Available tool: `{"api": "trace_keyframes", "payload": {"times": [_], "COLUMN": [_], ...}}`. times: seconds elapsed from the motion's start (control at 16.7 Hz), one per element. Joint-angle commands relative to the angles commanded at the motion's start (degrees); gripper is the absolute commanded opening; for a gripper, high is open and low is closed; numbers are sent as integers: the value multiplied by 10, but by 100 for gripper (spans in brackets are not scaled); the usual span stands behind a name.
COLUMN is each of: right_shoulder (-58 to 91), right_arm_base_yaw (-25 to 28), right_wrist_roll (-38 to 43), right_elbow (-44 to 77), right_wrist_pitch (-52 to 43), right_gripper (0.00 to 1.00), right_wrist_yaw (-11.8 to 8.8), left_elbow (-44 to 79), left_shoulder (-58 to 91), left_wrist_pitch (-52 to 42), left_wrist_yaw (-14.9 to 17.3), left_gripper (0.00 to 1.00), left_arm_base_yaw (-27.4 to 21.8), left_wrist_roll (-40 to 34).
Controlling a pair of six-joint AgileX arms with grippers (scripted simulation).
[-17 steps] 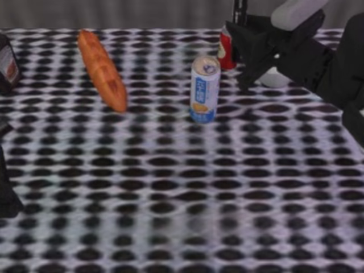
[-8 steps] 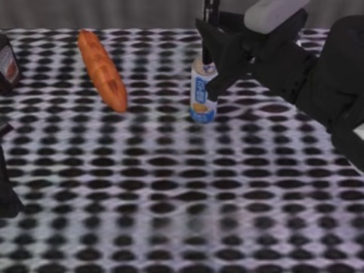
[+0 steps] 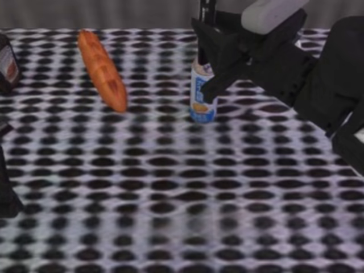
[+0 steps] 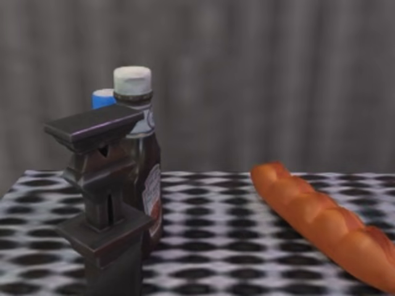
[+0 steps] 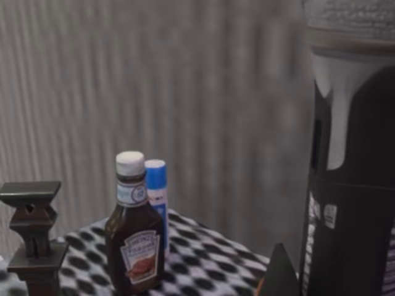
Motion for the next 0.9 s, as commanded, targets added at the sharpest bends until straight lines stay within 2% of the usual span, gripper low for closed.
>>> {"api": "trace_keyframes", "payload": {"times": [0.36, 0.48, 0.66, 0.9], "right_shoulder": [-1, -1, -1, -1], "right_arm_base_yaw": [1, 1, 1, 1], "right_wrist_roll": [-1, -1, -1, -1], "right_elbow": [-1, -1, -1, -1], "right_wrist_pitch": [-1, -1, -1, -1], "right_gripper": [0, 0, 0, 0], "right_wrist_yaw": [1, 1, 1, 1], "left_elbow": [1, 17, 73, 181], "left_shoulder": [1, 20, 94, 266], "left_wrist_pitch": [0, 8, 35, 85], "left_wrist_yaw": [1, 15, 65, 159], "left_gripper": [100, 100, 100, 100], "left_arm_base_yaw": [0, -7, -30, -73], "left_wrist_roll": [0, 2, 7, 18]}}
